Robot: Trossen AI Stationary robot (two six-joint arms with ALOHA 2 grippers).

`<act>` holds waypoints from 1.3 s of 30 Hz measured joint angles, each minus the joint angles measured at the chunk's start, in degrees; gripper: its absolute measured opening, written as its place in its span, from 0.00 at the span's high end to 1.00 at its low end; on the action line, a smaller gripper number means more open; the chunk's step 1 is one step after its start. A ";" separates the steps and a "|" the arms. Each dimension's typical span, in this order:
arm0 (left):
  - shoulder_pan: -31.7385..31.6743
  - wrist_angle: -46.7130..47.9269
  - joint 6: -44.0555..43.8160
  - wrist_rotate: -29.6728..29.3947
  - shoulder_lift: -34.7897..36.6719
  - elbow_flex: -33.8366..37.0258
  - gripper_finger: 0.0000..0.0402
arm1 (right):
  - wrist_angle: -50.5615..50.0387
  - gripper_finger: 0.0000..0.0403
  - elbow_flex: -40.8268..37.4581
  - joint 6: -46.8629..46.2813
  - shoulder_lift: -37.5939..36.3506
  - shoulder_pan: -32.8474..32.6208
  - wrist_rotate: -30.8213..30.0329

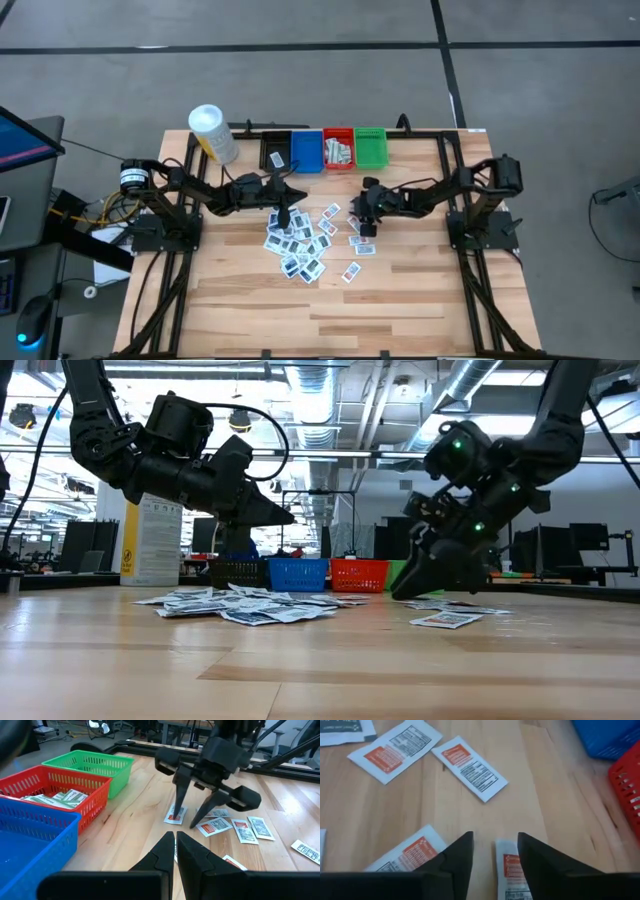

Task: Pick & Place First Aid Supplies
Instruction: Put the orange ointment pack into the black bin

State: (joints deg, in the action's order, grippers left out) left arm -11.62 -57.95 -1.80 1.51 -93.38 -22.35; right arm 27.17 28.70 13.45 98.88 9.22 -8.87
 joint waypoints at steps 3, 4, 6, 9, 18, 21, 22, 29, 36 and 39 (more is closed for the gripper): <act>0.00 0.01 0.00 0.00 0.00 0.00 0.95 | 0.59 0.60 0.03 -0.30 1.94 1.06 0.67; 0.00 0.02 0.00 0.01 0.00 0.00 0.95 | 0.53 0.60 0.03 -0.55 2.42 1.43 0.98; 0.00 0.00 0.00 -0.01 0.00 0.00 0.95 | 0.88 0.61 0.06 -1.10 3.37 2.06 1.47; 0.00 0.00 0.00 0.01 0.00 0.00 0.95 | 1.30 0.66 0.17 -1.63 4.54 2.89 3.89; 0.00 0.02 0.00 -0.01 0.00 0.00 0.95 | 2.09 0.90 -0.08 -1.25 3.75 3.10 5.30; 0.00 0.02 0.00 0.01 0.00 0.00 0.95 | 1.85 0.98 -0.17 -0.84 3.04 3.10 5.43; 0.00 0.02 0.00 0.00 0.00 0.00 0.95 | 1.86 0.99 -0.18 -0.83 2.77 3.10 5.39; 0.00 0.02 0.00 0.01 0.00 0.00 0.95 | -0.58 1.00 -0.67 -0.85 -2.65 2.62 2.66; 0.00 0.02 0.00 0.01 0.00 0.00 0.95 | -0.61 1.00 -0.38 -1.26 -11.11 0.34 1.93; 0.00 0.02 -0.01 0.01 0.00 0.00 0.95 | -0.04 1.00 -0.34 -1.16 -14.05 -0.89 1.95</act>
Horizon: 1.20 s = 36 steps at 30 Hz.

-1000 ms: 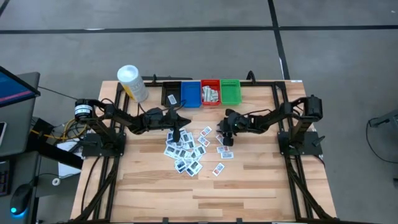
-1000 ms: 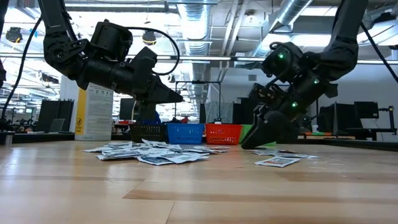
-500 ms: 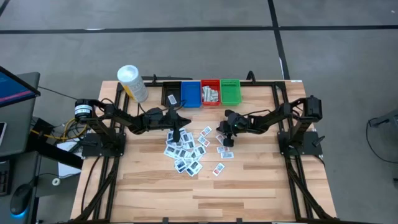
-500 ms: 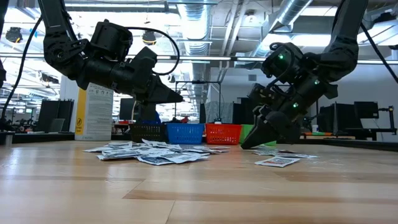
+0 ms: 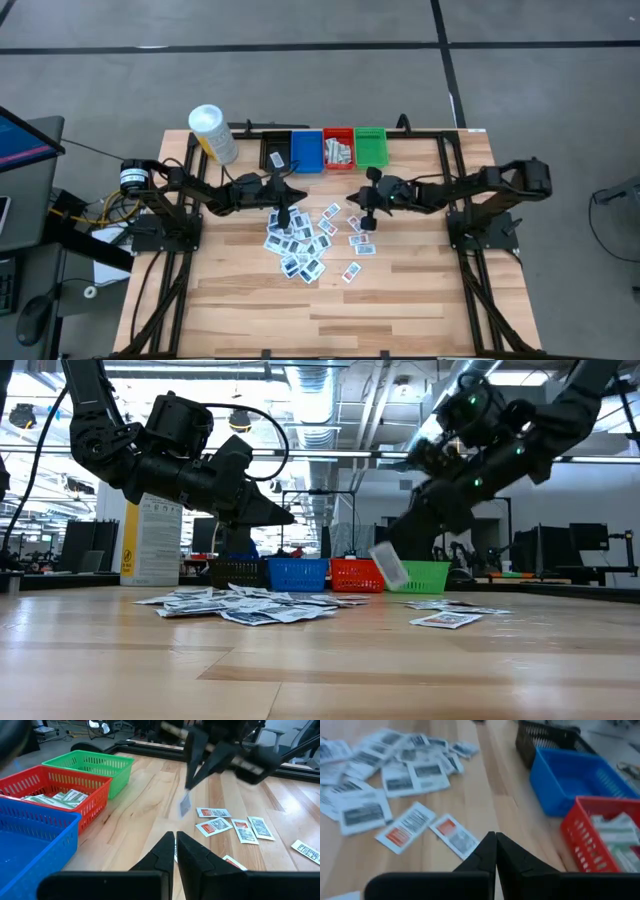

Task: Pick & Place First Aid Supplies
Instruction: Put the orange ointment pack into the black bin

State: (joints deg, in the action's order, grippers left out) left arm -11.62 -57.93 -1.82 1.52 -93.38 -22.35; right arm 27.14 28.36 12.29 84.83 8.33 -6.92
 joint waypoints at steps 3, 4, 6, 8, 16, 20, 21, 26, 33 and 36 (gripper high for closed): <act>0.00 0.00 -0.07 0.00 0.00 0.00 0.95 | -0.07 1.00 0.00 0.09 -2.04 -1.05 0.15; -0.02 0.00 -0.10 0.00 0.00 0.00 0.95 | 0.23 1.00 0.04 0.09 -2.66 -1.40 0.23; 0.00 -0.02 -0.12 0.00 0.00 0.00 0.95 | 0.72 1.00 0.07 0.14 -3.64 -2.07 0.31; -0.02 -0.03 -0.14 0.00 0.00 0.00 0.95 | 1.72 1.00 0.07 0.31 -4.46 -2.59 0.68; 0.00 -0.12 1.85 0.00 0.00 -1.72 0.89 | -1.02 1.00 4.81 3.52 -4.85 -4.23 0.90; -0.06 -0.15 1.99 0.00 0.00 -2.91 0.79 | -4.08 1.00 7.43 4.94 -4.86 -4.58 0.90; -0.07 -0.06 2.00 0.00 0.00 -3.10 0.76 | -4.57 1.00 8.06 5.40 -4.86 -4.58 0.90; -0.09 -0.02 2.00 1.25 0.00 -3.99 0.64 | -7.05 1.00 10.79 6.82 -4.86 -4.56 1.07; -0.07 0.02 2.02 6.67 0.00 -5.59 0.57 | -8.81 1.00 13.36 7.81 -4.89 -4.63 1.09; -0.10 0.04 2.02 7.05 0.00 -6.27 0.56 | -8.90 1.00 13.81 8.34 -4.89 -4.97 1.08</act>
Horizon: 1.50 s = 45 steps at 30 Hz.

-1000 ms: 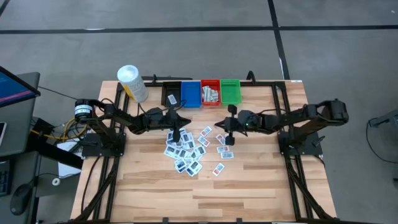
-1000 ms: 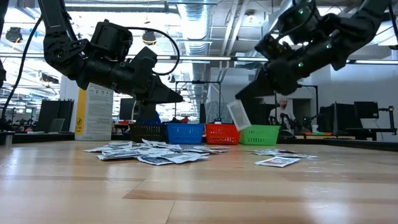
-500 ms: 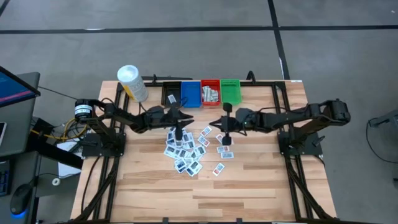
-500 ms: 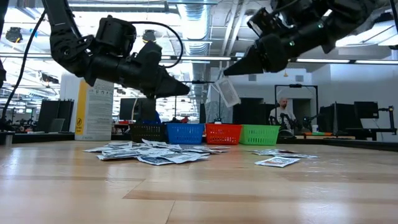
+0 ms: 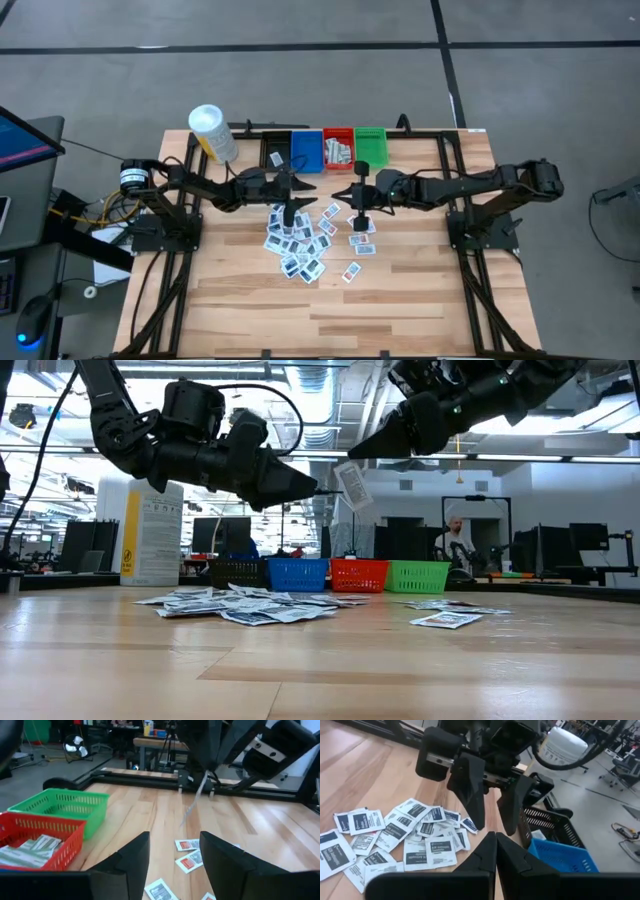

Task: Pick & Place First Aid Supplies
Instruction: Put the orange ointment pack into the black bin

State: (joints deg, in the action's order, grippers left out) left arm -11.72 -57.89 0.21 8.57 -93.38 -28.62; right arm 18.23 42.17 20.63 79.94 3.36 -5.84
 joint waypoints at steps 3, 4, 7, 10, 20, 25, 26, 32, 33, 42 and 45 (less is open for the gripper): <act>0.02 -0.08 0.00 1.13 -0.35 -0.97 0.56 | -0.03 1.00 0.54 0.55 0.00 -0.46 0.04; 0.02 -0.04 -0.02 1.54 -0.81 -1.44 0.56 | -0.02 1.00 0.75 0.69 0.00 -0.62 0.04; 0.02 0.01 0.00 2.53 -3.17 -2.93 0.56 | -0.25 1.00 1.27 0.95 -0.04 -1.08 0.06; 0.02 0.07 0.74 2.65 -6.09 -4.64 0.56 | -0.75 1.00 1.91 0.97 -0.04 -1.12 0.04; 1.79 -0.14 1.90 3.97 -10.64 -10.42 0.57 | -1.68 1.00 2.04 1.87 -0.07 -1.10 0.04; 2.78 -0.35 2.75 3.99 -10.64 -11.52 0.58 | -1.71 1.00 2.04 2.45 -0.07 -1.10 0.04; 2.88 -0.38 2.75 4.01 -10.63 -11.64 0.58 | -1.71 1.00 2.04 2.46 -0.07 -1.10 0.04; 3.25 -0.33 2.28 3.97 -10.63 -11.72 0.64 | -1.68 1.00 2.04 2.44 -0.07 -1.10 0.04; 3.25 -0.33 1.83 3.97 -10.62 -11.72 0.66 | -1.66 1.00 2.04 2.44 -0.07 -1.10 0.04; 3.23 -0.33 0.63 3.94 -10.62 -11.72 0.95 | -1.59 1.00 2.04 2.37 -0.07 -1.10 0.04; 3.23 -0.31 0.61 3.94 -10.62 -11.72 0.98 | -1.59 1.00 2.04 2.35 -0.07 -1.10 0.04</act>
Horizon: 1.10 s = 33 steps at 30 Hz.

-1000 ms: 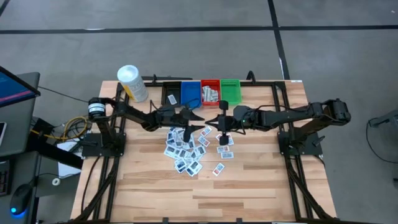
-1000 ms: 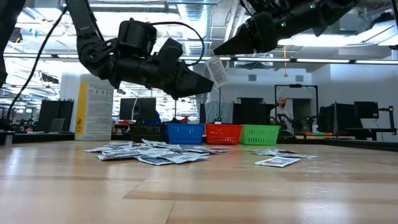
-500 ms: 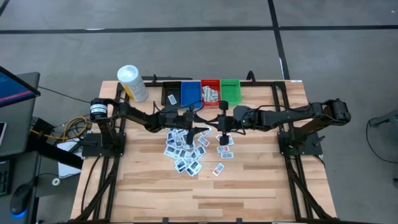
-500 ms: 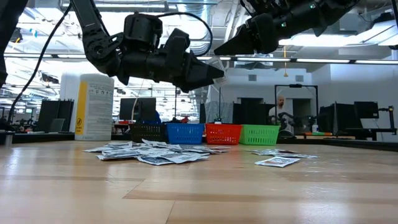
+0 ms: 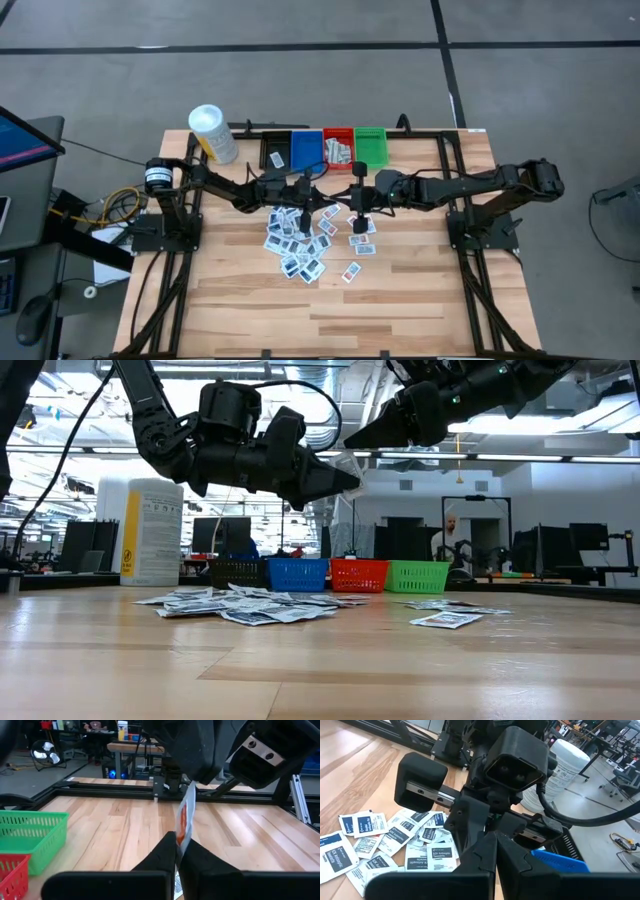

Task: Pick & Place First Aid Supplies
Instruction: Put the orange ointment pack into the black bin

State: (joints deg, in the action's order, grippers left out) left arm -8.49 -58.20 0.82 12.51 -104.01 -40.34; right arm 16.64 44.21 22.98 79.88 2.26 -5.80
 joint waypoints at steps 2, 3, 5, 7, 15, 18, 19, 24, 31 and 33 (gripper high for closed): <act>0.00 0.25 -0.01 0.00 0.00 0.00 0.98 | 0.00 1.00 0.00 0.01 0.00 0.00 0.00; 0.00 0.36 -0.01 0.00 -0.01 0.00 0.98 | 0.00 1.00 0.00 0.03 0.00 0.00 -0.01; 0.00 0.40 -0.02 0.00 0.00 0.00 0.99 | 0.00 1.00 0.00 0.07 0.00 0.00 -0.04; 0.00 0.77 0.00 0.00 0.00 0.00 0.99 | 0.00 0.99 0.00 0.05 0.00 0.00 -0.04; -0.59 2.12 0.08 -0.63 0.00 0.00 0.99 | -0.16 0.79 0.00 -0.07 0.02 0.00 -3.46; -1.53 3.40 0.15 -0.76 0.00 0.00 0.98 | -1.42 0.73 0.02 -0.13 0.04 0.02 -4.66; -2.07 3.88 0.15 -0.83 0.00 0.00 0.98 | -1.42 0.71 0.02 -0.44 0.09 0.02 -4.68; -5.82 8.43 0.30 -6.39 0.00 0.00 0.98 | -1.96 0.68 0.02 -1.91 0.09 -1.09 -4.50; -12.23 14.24 0.29 -12.86 0.02 0.02 0.98 | -5.07 0.70 0.01 -2.05 0.09 -2.95 -4.37; -13.45 15.53 0.24 -13.00 0.68 0.17 0.98 | -5.84 0.70 0.00 -2.59 0.09 -3.08 -4.35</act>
State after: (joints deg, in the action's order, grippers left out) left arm -21.94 -42.67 1.06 -0.48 -103.33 -40.16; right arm 10.80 44.21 20.39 79.96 -0.82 -10.15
